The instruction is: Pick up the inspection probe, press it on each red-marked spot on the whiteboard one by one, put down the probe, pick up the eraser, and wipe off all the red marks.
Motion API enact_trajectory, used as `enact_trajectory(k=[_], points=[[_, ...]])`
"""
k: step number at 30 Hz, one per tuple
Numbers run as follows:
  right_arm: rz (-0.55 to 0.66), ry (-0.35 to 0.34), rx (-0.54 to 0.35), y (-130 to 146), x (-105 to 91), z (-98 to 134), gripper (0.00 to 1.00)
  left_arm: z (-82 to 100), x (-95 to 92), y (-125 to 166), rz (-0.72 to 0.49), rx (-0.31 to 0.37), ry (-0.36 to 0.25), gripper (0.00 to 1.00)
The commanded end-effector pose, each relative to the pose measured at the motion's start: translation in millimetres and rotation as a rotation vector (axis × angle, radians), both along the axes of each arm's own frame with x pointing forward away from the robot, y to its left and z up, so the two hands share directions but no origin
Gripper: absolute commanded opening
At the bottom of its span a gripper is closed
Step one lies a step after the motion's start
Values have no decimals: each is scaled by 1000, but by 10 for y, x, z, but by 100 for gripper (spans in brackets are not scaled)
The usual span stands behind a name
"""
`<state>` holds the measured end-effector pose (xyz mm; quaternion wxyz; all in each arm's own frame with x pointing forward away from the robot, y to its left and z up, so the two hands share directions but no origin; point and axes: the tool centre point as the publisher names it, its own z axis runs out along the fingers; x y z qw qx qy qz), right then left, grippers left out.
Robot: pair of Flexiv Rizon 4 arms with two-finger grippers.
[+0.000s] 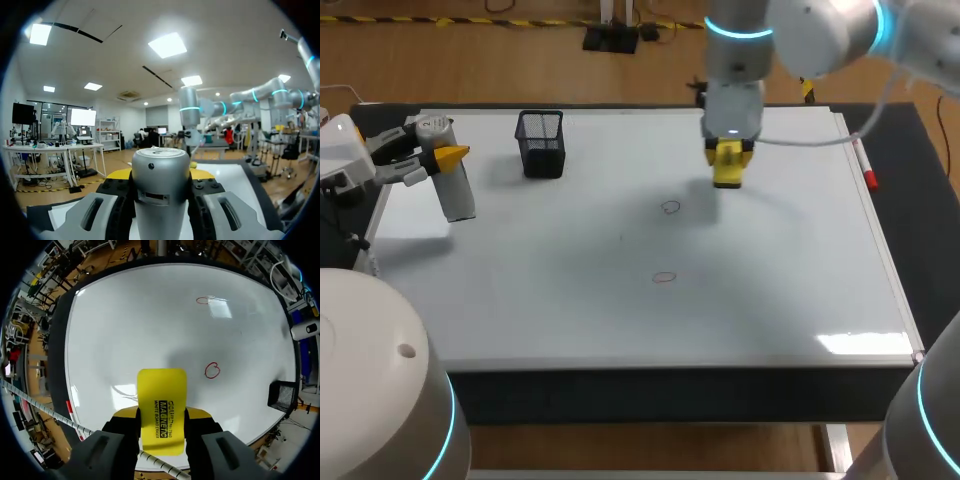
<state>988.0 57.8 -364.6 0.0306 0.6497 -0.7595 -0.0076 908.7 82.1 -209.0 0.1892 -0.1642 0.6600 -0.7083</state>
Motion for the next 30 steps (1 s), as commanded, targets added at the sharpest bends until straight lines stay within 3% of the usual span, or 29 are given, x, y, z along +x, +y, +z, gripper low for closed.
enact_trajectory(k=[1, 8, 15, 30], points=[[-16, 5, 20, -412, 10, -17, 0, 12, -2, -2, 1, 1, 0, 0], [-55, 16, 13, -804, 102, -61, 0, 12, -2, -2, 1, 1, 0, 0], [-83, 35, -4, -1028, 185, -125, 0, 12, -2, -2, 1, 1, 0, 0], [-107, 59, -14, -1091, 230, -190, 0, 12, -2, -2, 1, 1, 0, 0]])
